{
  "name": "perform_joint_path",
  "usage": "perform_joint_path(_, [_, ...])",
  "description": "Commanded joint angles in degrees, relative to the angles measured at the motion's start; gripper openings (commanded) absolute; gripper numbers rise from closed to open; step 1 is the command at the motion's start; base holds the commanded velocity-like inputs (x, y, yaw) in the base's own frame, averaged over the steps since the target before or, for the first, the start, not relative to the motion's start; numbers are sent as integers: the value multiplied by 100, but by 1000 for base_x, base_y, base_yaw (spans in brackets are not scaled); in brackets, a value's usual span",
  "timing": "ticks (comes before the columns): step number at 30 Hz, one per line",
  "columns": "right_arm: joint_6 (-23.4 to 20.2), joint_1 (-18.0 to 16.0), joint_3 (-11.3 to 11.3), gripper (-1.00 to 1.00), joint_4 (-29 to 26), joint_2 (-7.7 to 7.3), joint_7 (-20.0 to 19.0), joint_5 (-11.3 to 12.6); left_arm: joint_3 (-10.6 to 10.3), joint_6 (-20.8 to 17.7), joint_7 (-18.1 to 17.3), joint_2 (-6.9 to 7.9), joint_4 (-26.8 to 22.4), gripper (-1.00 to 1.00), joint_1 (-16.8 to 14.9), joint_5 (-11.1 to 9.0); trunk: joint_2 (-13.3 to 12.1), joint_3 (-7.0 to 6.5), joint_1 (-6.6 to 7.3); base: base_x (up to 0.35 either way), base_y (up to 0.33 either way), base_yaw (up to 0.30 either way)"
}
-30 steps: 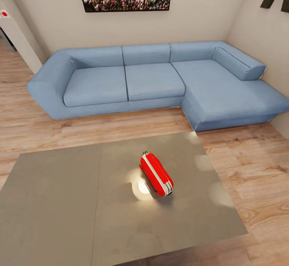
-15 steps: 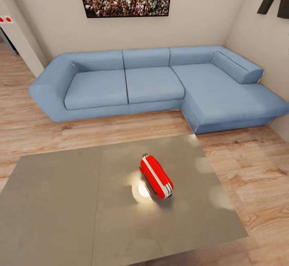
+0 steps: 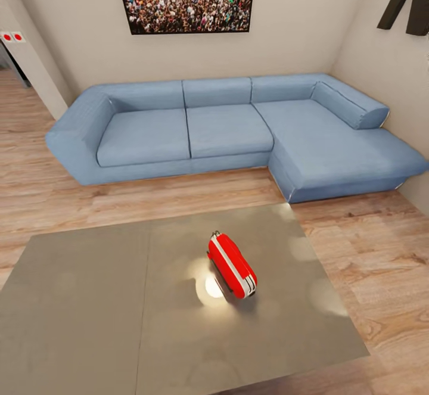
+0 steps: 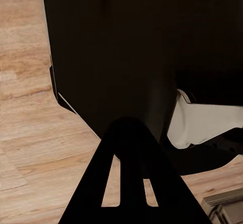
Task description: Turn on the radio receiver that's on the table in the living room.
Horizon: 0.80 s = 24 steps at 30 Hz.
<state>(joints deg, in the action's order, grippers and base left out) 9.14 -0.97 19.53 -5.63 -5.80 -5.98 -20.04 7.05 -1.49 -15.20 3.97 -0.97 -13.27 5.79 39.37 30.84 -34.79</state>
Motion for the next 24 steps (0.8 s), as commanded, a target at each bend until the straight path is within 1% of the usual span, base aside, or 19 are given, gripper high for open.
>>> perform_joint_path(1, [0,0,0,100,0,0,0,0,-2,0,0,0,0,-100,0,0,0,-9,0,0,0,0])
perform_joint_path(24, [-2,0,-9,100,0,0,0,-20,6,0,0,-2,0,-100,0,1,0,-215,0,0,0,0])
